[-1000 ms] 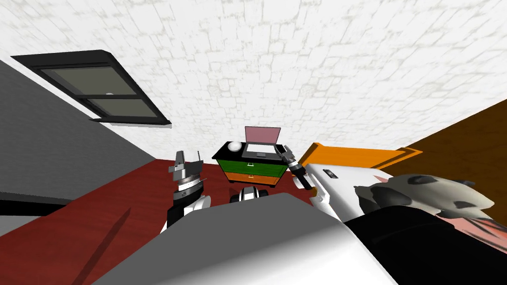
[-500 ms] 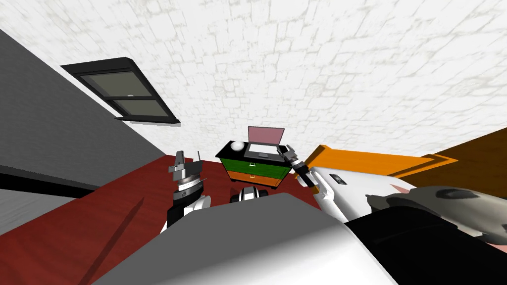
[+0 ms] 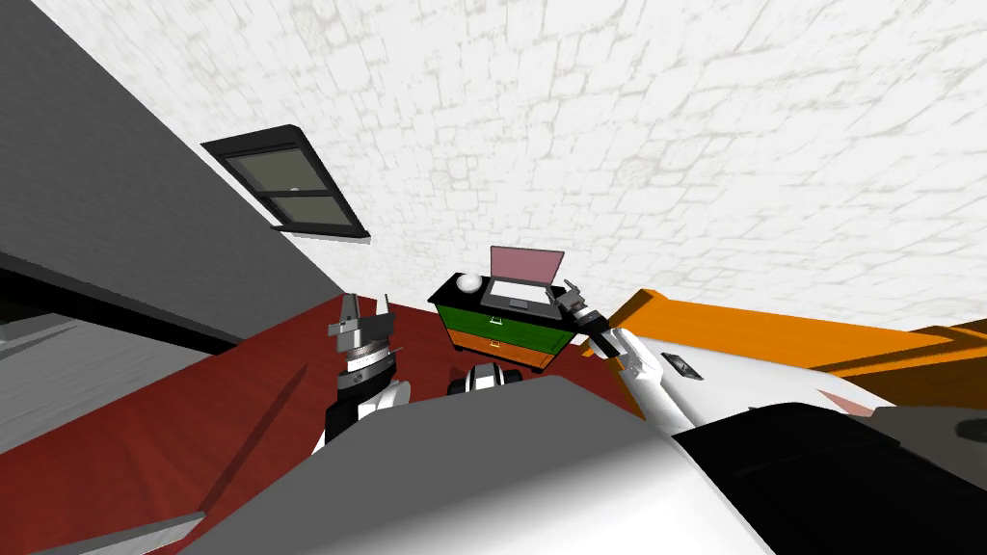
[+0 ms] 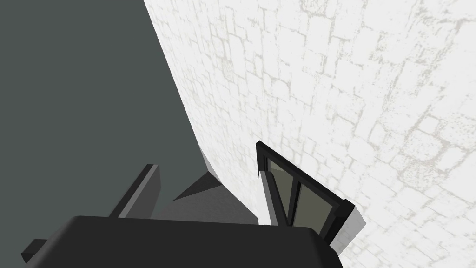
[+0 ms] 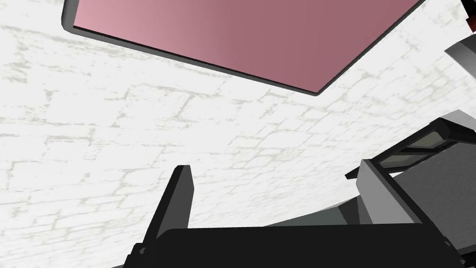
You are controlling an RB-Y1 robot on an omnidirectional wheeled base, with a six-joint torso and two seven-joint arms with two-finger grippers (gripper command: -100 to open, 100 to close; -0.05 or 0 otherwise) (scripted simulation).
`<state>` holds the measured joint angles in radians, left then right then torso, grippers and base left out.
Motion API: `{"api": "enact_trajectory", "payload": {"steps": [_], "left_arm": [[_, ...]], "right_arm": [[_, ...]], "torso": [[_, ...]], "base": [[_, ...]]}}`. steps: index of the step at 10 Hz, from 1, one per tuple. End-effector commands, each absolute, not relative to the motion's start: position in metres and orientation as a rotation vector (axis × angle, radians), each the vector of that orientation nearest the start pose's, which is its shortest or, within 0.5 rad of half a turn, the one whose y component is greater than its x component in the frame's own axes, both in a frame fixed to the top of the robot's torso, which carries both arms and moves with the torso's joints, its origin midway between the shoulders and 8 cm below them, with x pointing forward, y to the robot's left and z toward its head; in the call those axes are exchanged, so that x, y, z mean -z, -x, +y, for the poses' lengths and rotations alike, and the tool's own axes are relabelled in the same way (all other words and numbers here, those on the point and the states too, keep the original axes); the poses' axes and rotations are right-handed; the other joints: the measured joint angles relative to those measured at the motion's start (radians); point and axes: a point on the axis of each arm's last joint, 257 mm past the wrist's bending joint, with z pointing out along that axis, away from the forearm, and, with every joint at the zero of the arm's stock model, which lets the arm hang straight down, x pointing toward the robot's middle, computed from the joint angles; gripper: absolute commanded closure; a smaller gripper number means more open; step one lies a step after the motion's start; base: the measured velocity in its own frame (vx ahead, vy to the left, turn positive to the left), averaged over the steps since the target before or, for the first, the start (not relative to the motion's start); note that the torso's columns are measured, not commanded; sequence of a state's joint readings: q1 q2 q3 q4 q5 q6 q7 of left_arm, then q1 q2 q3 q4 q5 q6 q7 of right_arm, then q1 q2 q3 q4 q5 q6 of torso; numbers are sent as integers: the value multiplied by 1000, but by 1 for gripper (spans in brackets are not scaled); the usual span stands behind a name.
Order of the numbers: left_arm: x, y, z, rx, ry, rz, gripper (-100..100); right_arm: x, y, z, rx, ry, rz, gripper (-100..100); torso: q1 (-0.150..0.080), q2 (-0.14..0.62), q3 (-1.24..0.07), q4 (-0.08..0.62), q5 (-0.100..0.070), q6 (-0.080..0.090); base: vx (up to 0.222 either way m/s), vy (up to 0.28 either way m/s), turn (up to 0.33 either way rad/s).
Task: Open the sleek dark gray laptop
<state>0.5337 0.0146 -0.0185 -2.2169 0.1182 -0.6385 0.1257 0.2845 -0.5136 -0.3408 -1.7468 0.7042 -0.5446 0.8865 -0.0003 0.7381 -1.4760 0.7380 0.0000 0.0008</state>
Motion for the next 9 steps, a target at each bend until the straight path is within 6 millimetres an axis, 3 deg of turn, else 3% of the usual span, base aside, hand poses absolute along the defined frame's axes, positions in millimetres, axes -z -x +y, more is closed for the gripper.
{"api": "enact_trajectory", "payload": {"steps": [1,2,3,4,5,7,8,9], "left_arm": [[-11,-328,292,1500,734,474,0],[-11,-328,292,1500,734,474,0],[-11,-328,292,1500,734,474,0],[-11,-328,292,1500,734,474,0],[-11,-328,292,1500,734,474,0],[-11,-328,292,1500,734,474,0],[-11,-328,292,1500,734,474,0],[-11,-328,292,1500,734,474,0]], "right_arm": [[115,-443,-419,495,696,1246,-100],[117,-447,-439,587,756,1253,-100],[117,-447,-439,595,764,1250,-100],[118,-450,-460,688,825,1256,-100],[118,-450,-460,694,831,1253,-100],[117,-454,-502,863,932,1262,-100],[118,-454,-502,884,956,1257,-100],[117,-455,-523,965,1006,1261,-100]], "torso": [[0,0,0,0,0,-1],[1,0,0,0,0,0],[0,0,0,0,0,-1],[0,0,0,0,0,0],[0,0,0,0,0,-1],[0,0,0,0,0,-1],[0,0,0,0,0,-1],[0,0,0,0,0,0]], "base": [[0,-14,93],[-2,-11,142],[-1,-12,82],[-4,-11,171],[-3,-11,97],[-2,-13,195],[1,-17,86],[-3,-11,162]]}}
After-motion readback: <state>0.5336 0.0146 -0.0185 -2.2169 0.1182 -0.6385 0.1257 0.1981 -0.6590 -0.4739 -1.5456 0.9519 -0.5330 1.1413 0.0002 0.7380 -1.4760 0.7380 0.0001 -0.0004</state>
